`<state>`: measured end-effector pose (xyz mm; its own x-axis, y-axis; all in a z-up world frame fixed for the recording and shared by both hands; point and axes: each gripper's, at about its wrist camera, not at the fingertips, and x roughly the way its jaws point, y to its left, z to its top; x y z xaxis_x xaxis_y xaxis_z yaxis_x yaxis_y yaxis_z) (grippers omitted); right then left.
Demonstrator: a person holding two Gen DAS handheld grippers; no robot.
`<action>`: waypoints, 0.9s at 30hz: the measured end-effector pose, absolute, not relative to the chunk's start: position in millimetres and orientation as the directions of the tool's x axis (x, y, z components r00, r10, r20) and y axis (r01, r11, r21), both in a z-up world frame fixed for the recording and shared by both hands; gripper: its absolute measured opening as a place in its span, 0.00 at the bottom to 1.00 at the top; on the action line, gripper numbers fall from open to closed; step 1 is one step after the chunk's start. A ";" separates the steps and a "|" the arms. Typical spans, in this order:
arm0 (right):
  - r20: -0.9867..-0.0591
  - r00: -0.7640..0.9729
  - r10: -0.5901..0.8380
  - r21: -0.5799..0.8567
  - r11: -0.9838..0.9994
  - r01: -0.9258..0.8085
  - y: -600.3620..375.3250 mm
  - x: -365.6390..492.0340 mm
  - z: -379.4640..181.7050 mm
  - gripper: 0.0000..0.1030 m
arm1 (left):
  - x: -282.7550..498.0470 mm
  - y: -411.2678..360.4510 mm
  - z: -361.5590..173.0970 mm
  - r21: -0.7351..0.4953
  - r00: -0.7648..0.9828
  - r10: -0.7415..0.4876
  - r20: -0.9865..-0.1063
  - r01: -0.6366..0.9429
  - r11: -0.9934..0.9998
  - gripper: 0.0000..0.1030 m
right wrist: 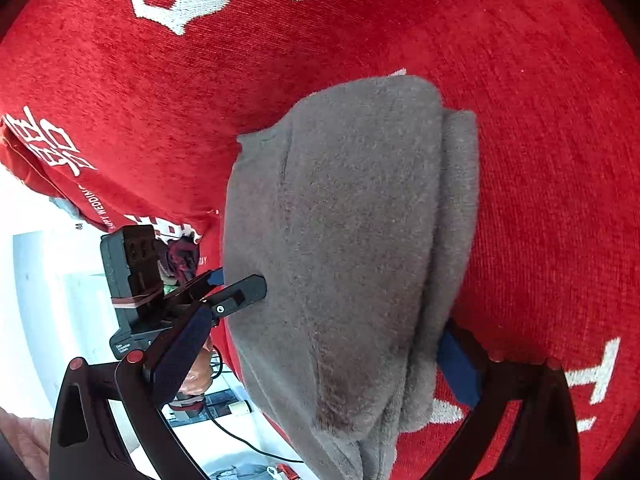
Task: Fold small clothes
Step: 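Grasp the sweater sides with both tools and press them square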
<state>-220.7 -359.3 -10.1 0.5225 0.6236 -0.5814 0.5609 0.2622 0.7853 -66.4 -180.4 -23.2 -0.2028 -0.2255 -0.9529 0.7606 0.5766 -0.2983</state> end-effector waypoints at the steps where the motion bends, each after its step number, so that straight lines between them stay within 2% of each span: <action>1: -0.580 0.524 0.623 0.786 0.259 0.561 -359.9 -220.9 -10.7 1.00 | -67.6 -180.8 -23.2 -0.297 -0.201 -0.226 -0.953 0.761 0.577 0.99; 9: -0.593 0.534 0.602 0.774 0.243 0.585 -358.1 -220.3 -14.4 1.00 | -63.0 -168.9 -25.5 -0.334 -0.228 -0.249 -0.941 0.738 0.586 0.99; 11: -0.595 0.530 0.604 0.765 0.222 0.605 -350.3 -211.9 -16.9 0.96 | -58.8 -159.6 -22.6 -0.361 -0.232 -0.285 -0.930 0.724 0.588 0.82; 12: -0.615 0.500 0.610 0.745 0.242 0.621 -345.7 -208.1 -17.1 0.75 | -57.7 -154.5 -17.4 -0.368 -0.224 -0.305 -0.926 0.722 0.586 0.75; 13: -0.649 0.462 0.604 0.715 0.277 0.641 -342.1 -206.3 -16.8 0.60 | -56.3 -151.1 -13.6 -0.378 -0.226 -0.318 -0.921 0.719 0.583 0.60; 14: -0.645 0.462 0.609 0.715 0.267 0.646 -339.6 -207.5 -16.4 0.38 | -54.8 -147.3 -9.5 -0.393 -0.234 -0.333 -0.914 0.714 0.580 0.47; 16: -0.585 0.529 0.615 0.762 0.193 0.618 -338.5 -212.7 -9.2 0.34 | -51.3 -138.4 2.9 -0.430 -0.257 -0.363 -0.896 0.704 0.565 0.43; 20: -0.498 0.596 0.630 0.817 0.112 0.565 -325.3 -218.3 16.5 0.34 | -59.7 -124.4 35.1 -0.445 -0.264 -0.383 -0.885 0.721 0.531 0.43; 24: -0.451 0.610 0.652 0.842 0.084 0.533 -300.5 -226.1 43.6 0.34 | -65.7 -96.0 70.6 -0.438 -0.251 -0.389 -0.887 0.728 0.528 0.43; 27: -0.429 0.603 0.672 0.838 0.048 0.543 -277.3 -234.6 44.5 0.34 | -71.0 -72.0 76.8 -0.419 -0.248 -0.361 -0.899 0.728 0.542 0.43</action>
<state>-234.6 -277.3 44.5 0.6034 0.6719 -0.4295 0.5431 0.0481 0.8383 -71.0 -72.0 76.8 -0.2483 -0.3611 -0.8989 0.7284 0.5421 -0.4189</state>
